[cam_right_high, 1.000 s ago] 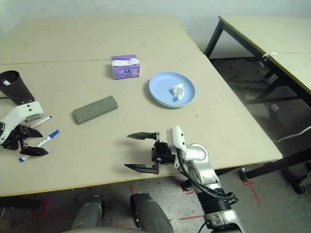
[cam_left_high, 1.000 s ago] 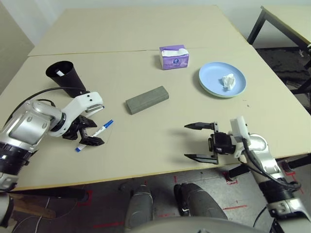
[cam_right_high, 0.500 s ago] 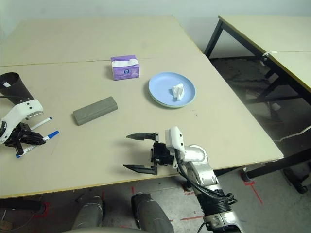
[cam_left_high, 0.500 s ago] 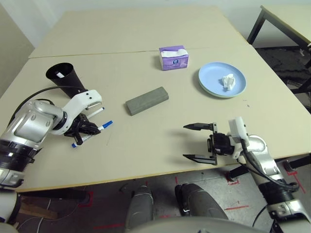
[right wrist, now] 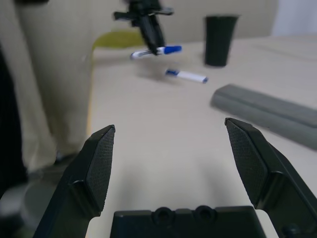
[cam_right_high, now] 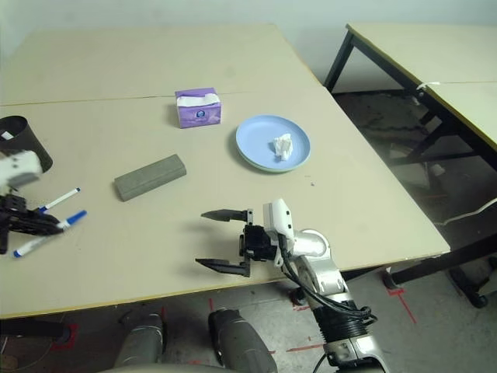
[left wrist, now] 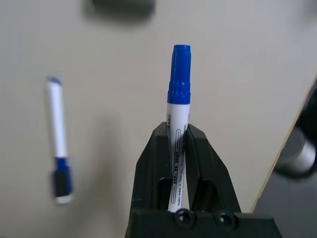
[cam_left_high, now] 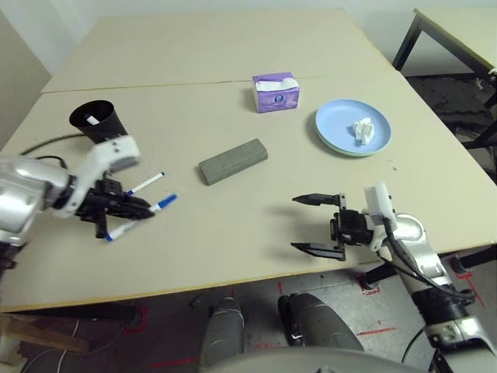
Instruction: Organize and tidy the items on the table.
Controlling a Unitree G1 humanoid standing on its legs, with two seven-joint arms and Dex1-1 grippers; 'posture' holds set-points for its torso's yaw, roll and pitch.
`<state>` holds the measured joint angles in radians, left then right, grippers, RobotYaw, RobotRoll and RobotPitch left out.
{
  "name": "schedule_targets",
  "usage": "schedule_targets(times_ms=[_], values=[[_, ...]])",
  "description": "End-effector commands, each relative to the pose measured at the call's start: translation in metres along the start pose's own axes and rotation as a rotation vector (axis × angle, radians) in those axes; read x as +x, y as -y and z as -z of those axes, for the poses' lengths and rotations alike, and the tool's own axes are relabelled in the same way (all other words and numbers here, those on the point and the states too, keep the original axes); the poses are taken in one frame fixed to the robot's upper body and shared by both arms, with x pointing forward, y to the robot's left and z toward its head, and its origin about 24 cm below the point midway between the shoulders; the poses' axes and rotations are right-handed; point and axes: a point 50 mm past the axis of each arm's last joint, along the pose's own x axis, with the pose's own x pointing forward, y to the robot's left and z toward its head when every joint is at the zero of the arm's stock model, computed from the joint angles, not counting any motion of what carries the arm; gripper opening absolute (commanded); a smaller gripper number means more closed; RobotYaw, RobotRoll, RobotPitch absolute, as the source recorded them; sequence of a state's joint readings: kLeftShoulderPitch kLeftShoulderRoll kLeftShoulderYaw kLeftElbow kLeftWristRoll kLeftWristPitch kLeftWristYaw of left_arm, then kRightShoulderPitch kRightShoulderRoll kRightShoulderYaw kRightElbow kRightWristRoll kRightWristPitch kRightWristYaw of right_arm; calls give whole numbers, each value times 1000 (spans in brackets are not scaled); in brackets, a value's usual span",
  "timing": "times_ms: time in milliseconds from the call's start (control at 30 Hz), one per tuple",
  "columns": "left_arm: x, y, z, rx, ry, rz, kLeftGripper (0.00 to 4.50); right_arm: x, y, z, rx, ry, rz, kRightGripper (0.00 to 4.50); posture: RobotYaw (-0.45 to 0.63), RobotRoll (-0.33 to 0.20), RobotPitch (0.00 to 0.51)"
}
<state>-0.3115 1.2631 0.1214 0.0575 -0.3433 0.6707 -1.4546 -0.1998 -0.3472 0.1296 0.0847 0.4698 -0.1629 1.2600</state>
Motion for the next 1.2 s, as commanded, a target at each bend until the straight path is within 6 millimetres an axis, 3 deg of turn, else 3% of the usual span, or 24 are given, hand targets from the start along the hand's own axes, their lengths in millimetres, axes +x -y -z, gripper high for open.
schedule_targets(times_ms=[33,367,767,1200], values=[[-17,0,-4,2,139,-101,271,2,13,-7,16,55,128,4500,21,0,146],[-48,0,-3,-63,524,-550,271,-1,26,-3,78,60,283,4500,98,0,144],[-68,-13,-3,-66,677,-974,271,5,25,3,103,47,257,4500,136,0,145],[-51,-49,-16,-111,769,-1107,271,7,15,6,124,32,236,4500,89,0,154]])
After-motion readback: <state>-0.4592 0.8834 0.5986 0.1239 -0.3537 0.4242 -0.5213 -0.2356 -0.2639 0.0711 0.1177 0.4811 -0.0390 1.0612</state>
